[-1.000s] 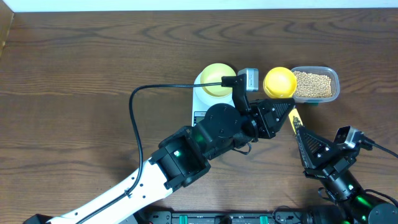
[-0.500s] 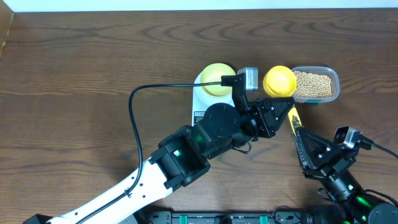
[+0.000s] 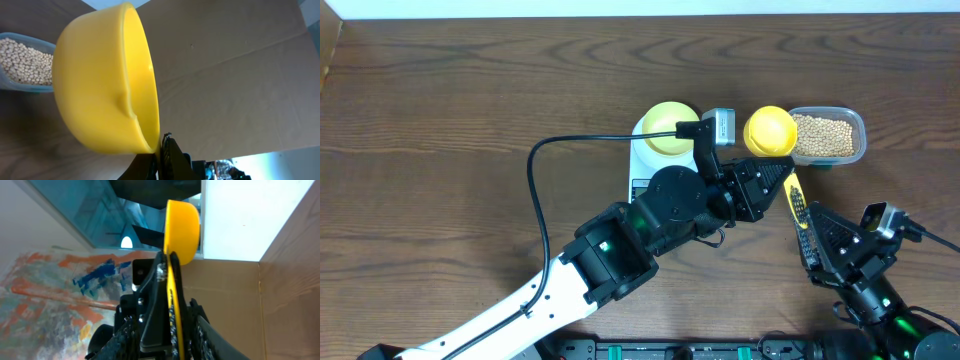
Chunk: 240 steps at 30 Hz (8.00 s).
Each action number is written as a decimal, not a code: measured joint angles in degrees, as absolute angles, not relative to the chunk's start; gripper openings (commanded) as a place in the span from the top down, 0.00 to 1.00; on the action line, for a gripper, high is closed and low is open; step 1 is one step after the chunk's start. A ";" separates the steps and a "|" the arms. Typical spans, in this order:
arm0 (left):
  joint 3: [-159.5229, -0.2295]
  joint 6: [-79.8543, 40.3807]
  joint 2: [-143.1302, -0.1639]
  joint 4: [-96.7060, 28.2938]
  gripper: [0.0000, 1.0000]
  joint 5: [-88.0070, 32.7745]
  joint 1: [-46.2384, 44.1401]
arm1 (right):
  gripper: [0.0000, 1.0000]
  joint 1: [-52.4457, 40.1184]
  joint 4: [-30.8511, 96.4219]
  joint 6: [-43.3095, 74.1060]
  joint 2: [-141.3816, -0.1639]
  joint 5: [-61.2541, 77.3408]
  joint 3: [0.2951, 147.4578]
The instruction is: Scoop item into bowl and weigh 50g on scale
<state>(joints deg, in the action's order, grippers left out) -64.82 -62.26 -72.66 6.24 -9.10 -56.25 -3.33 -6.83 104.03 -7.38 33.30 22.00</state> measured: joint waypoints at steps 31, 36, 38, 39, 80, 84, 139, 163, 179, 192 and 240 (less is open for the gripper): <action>-64.82 -64.49 -75.40 8.97 0.93 -9.10 -56.47 | 0.69 -3.33 -12.80 105.51 -14.79 32.14 22.00; -64.82 -64.49 -75.96 9.69 0.93 -9.10 -56.49 | 0.80 -3.33 -12.93 105.60 -15.14 32.12 22.00; -64.82 -64.49 -75.99 10.39 0.93 -9.10 -56.47 | 0.83 -3.33 -12.93 105.71 -15.22 32.16 22.00; -64.82 -64.49 -75.99 10.66 0.93 -9.10 -56.47 | 0.83 -3.33 -12.93 105.89 -15.25 32.16 22.00; -64.82 -64.55 -76.73 11.51 0.93 -10.68 -56.69 | 0.94 -3.33 -12.58 106.04 -15.31 31.00 22.00; -64.82 -64.55 -76.73 11.55 0.93 -11.14 -56.69 | 0.91 -3.33 -12.53 106.08 -15.31 30.96 22.00; -64.55 -38.28 -76.73 -26.79 0.06 -2.39 -56.73 | 0.99 -3.33 31.57 59.24 -23.49 12.67 36.49; -64.42 -27.64 -57.84 -46.37 0.06 3.42 -36.36 | 0.99 -3.33 69.89 25.28 -61.28 -0.03 79.35; -64.42 -33.65 -55.83 -58.04 0.05 3.60 -25.17 | 0.99 -3.33 70.52 23.18 -63.75 9.43 80.20; -64.42 -34.11 -55.83 -58.08 0.05 3.60 -25.17 | 0.99 -3.33 71.22 23.05 -64.49 8.45 80.20; -64.42 -34.30 -55.83 -58.08 0.05 3.57 -25.17 | 0.99 -3.33 66.59 15.31 -64.51 1.98 80.20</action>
